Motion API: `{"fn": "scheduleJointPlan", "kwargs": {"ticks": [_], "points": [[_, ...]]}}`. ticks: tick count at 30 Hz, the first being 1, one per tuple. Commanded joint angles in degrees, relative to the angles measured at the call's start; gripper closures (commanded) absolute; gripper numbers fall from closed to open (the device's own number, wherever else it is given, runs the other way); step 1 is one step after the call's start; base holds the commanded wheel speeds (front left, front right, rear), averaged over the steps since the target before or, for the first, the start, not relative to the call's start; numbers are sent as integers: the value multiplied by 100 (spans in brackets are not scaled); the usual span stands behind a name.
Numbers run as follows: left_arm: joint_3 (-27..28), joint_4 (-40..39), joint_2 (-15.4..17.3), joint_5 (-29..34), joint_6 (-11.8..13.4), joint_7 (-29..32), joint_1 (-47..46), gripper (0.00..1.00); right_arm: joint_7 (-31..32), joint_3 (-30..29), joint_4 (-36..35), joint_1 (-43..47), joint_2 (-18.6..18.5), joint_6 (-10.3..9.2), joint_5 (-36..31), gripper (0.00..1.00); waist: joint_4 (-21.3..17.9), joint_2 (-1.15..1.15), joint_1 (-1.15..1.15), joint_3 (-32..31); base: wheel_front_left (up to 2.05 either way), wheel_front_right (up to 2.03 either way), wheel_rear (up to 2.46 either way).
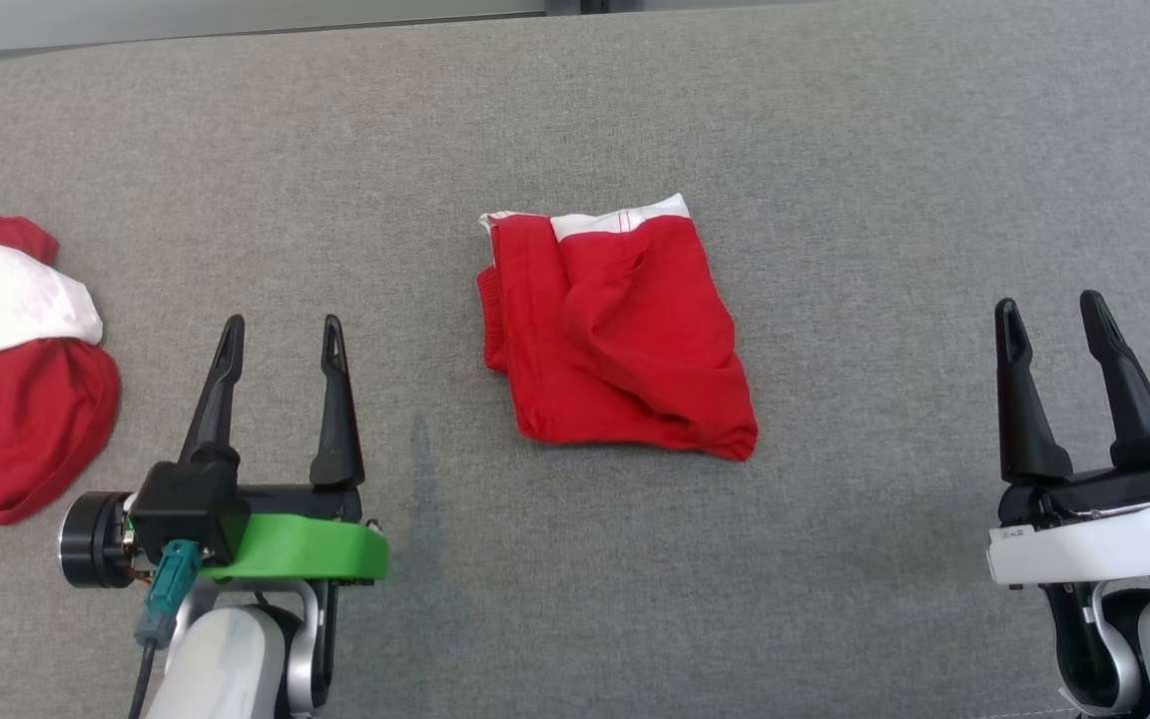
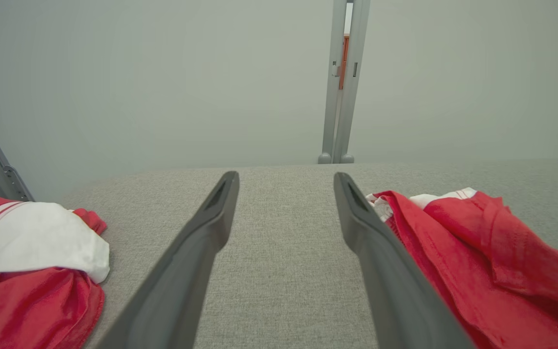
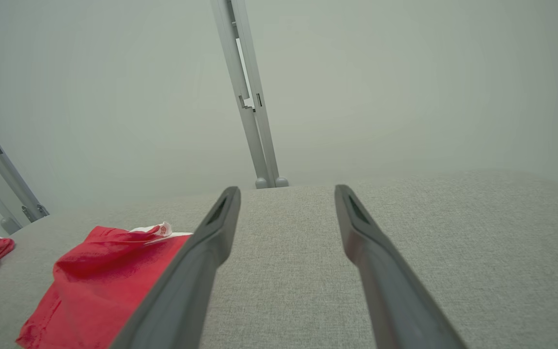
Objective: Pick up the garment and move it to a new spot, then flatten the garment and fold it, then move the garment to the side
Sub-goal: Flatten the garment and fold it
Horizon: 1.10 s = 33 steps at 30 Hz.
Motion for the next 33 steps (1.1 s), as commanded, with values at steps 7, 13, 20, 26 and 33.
{"fn": "scheduleJointPlan", "kwargs": {"ticks": [7, 13, 20, 26, 33], "points": [[-49, -67, 50, 22, 24, -3, -96, 0, 163, 306, 314, -255, -84, 0, 130, 1, 59, 0, 0, 143, 0, 0, 0], [-188, -83, -30, 68, -51, -48, -367, 0, 241, 1108, 1212, -1159, -277, 0, 337, 100, 322, 0, 0, 448, 0, 0, 0], [-353, 102, -188, 64, -122, -149, -632, 0, 298, 2584, 2735, -2512, -245, 0, 712, 100, 709, 0, 0, 619, 0, 0, 0], [-391, 194, -257, 36, -138, -191, -655, 0, 228, 3282, 3314, -3144, -107, 0, 942, 100, 793, 0, 0, 572, 0, 0, 0], [-399, 266, -279, 22, -155, -223, -628, 0, 100, 4228, 3692, -3638, -12, 0, 836, 100, 817, 0, 0, 518, 0, 0, 0]]}}
